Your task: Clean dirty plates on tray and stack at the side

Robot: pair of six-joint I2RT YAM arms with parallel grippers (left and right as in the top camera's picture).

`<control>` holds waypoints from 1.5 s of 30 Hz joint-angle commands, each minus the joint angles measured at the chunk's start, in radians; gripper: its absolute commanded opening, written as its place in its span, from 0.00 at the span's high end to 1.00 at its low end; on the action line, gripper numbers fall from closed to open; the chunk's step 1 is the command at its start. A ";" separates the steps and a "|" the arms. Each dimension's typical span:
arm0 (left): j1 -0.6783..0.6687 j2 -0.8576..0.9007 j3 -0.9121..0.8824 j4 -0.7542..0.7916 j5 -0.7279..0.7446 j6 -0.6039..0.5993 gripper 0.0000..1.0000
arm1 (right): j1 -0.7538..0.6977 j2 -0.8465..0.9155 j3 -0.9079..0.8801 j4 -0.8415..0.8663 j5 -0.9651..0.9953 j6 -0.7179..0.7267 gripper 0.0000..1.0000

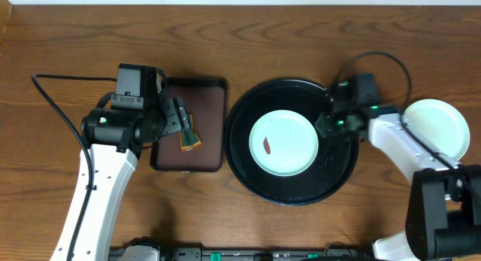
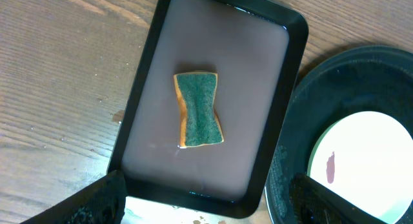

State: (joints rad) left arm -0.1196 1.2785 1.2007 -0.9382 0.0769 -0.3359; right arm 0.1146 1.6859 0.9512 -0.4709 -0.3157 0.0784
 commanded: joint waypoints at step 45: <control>-0.047 0.339 -0.105 0.211 -0.030 -0.168 0.52 | 0.116 0.063 0.000 -0.106 0.289 0.224 0.99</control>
State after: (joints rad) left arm -0.1646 1.5188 1.1110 -0.7574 0.0803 -0.4629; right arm 0.2333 1.7508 0.9688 -0.5819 -0.1329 0.3058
